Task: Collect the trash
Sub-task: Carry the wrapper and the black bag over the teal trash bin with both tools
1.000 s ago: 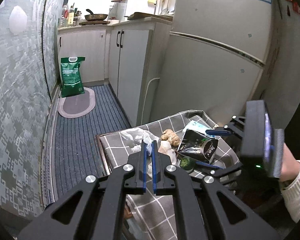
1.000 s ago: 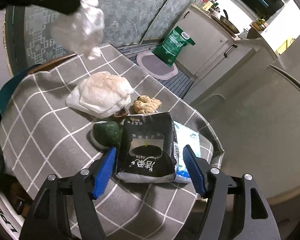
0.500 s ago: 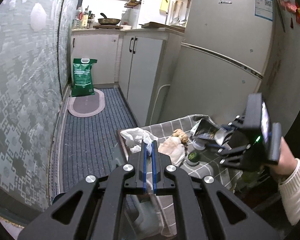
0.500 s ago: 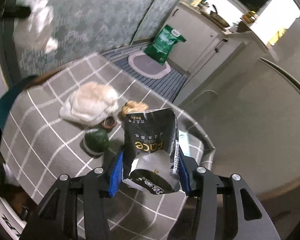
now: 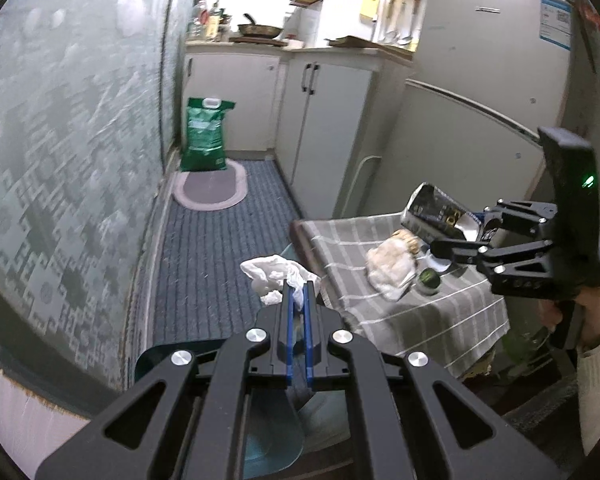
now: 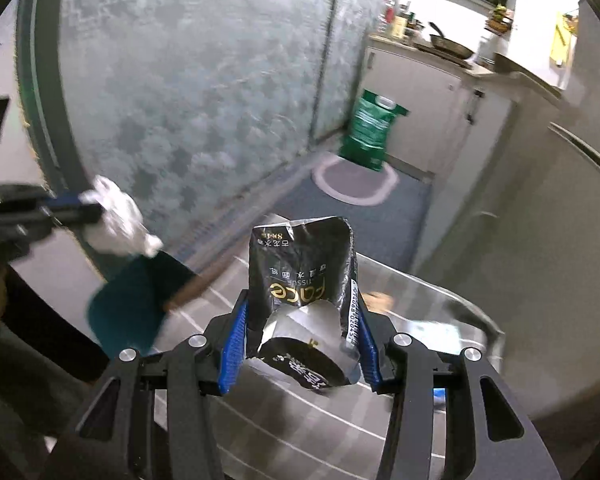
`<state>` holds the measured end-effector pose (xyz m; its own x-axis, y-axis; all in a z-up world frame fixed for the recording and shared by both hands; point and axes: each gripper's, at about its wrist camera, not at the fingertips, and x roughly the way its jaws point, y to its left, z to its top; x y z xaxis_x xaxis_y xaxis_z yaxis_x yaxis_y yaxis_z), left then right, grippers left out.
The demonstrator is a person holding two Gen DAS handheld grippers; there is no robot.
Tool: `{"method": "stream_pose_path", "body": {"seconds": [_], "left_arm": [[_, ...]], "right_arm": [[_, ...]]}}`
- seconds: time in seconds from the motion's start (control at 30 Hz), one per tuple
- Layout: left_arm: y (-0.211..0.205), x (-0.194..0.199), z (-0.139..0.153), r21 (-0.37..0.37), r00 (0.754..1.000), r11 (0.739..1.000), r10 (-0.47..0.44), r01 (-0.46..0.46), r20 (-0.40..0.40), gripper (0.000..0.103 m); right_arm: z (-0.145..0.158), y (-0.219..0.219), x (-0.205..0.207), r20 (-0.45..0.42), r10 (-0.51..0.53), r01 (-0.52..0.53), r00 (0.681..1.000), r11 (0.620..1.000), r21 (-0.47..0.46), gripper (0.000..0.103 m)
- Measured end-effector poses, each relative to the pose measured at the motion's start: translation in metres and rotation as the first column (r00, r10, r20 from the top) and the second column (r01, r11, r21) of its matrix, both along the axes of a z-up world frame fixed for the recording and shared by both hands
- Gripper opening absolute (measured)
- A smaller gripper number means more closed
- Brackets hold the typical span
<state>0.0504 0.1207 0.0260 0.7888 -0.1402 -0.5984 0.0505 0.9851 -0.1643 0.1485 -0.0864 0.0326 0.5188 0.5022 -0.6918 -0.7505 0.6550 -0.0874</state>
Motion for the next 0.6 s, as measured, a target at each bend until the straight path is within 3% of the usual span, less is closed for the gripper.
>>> {"method": "stream_pose_path", "body": {"seconds": [0.23, 0.6], "left_arm": [[0.02, -0.007, -0.03, 0.029, 0.996, 0.999, 0.048, -0.046, -0.078, 0.005], [0.053, -0.012, -0.081, 0.033, 0.971, 0.995, 0.097, -0.092, -0.217, 0.005]], "right_arm": [[-0.006, 0.054, -0.022, -0.05, 0.109, -0.108, 0.993, 0.994, 0.02, 0.048], [-0.042, 0.117, -0.037, -0.171, 0.163, -0.171, 0.972, 0.985, -0.03, 0.048]]}}
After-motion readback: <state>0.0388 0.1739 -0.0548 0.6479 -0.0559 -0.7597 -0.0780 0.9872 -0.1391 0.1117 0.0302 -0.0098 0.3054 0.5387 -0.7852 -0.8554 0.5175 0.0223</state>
